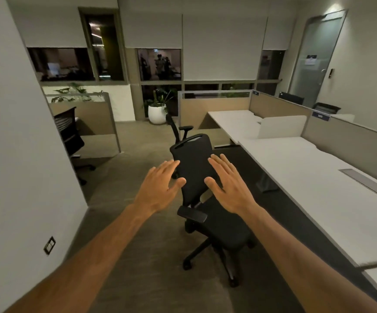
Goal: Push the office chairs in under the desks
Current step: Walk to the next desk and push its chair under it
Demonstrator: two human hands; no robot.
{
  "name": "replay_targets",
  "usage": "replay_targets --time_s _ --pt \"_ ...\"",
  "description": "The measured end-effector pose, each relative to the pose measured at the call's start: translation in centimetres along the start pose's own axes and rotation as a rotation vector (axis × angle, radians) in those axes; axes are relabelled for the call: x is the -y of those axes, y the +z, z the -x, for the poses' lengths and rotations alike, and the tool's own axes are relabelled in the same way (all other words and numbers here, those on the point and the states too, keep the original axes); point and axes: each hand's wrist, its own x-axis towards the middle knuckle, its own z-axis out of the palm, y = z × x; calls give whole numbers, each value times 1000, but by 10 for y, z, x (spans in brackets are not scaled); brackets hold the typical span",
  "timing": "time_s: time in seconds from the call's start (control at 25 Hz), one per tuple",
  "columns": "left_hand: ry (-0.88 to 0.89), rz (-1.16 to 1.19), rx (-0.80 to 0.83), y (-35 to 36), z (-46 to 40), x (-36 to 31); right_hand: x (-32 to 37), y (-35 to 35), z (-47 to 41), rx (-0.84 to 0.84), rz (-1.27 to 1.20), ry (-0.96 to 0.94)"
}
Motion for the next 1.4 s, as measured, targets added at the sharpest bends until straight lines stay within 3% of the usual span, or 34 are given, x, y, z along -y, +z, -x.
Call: replay_targets --time_s 0.48,0.72,1.12,1.4 --pt "-134 -100 -154 -53 -148 131 2 89 -259 -45 -112 -317" --pt "-177 -123 -171 -52 -213 219 -10 157 -359 -22 -126 -368" --pt "-117 -158 -145 -47 -350 413 -15 290 -541 -13 -97 -289" --pt "-44 -130 -88 -50 -451 514 -29 338 -654 -95 -74 -198"
